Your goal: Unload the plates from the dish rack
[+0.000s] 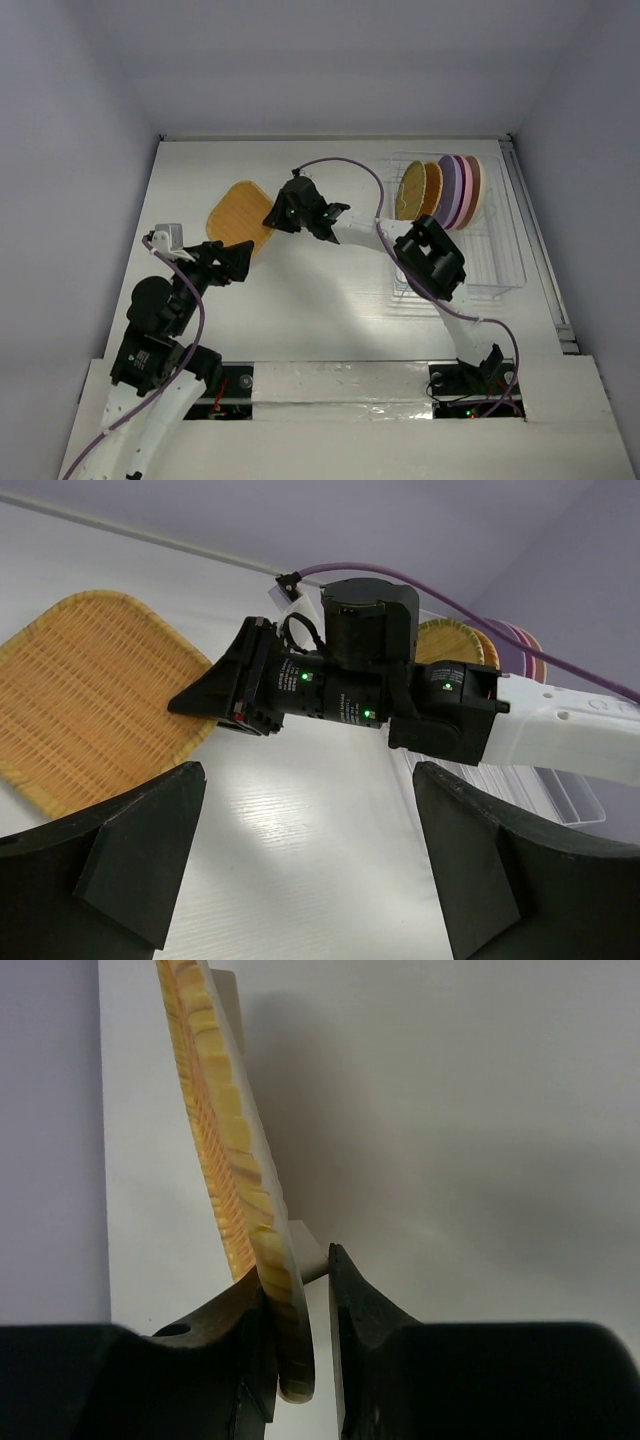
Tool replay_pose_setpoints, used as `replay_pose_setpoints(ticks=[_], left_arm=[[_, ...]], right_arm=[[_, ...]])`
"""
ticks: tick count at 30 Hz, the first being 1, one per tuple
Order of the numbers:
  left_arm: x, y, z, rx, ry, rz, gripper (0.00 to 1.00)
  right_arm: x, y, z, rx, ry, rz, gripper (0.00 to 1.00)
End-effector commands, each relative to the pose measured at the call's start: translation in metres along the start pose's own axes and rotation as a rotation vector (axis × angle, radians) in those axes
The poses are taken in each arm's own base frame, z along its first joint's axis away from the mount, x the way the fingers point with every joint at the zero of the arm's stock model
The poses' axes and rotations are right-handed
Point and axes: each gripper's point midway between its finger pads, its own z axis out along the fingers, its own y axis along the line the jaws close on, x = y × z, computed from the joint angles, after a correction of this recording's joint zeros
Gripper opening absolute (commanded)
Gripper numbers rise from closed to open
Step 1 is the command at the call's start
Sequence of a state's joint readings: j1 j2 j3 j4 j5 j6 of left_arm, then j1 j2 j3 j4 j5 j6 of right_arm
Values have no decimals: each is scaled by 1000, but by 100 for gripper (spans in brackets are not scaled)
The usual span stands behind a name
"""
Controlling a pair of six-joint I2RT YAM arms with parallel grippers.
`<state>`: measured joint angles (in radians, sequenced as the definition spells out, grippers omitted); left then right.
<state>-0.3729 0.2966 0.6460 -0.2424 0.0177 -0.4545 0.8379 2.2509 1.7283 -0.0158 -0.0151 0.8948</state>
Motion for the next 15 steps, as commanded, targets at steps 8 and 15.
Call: replay_pose_setpoints(ticks=[8,15], left_arm=[[-11,-5,5,15,-25,1,83],[-12,-6,5,19,-25,1,84]], right_arm=[[-18,8,-3,-39,-91,72,60],[-36,2,-36,42,-150,-28,97]])
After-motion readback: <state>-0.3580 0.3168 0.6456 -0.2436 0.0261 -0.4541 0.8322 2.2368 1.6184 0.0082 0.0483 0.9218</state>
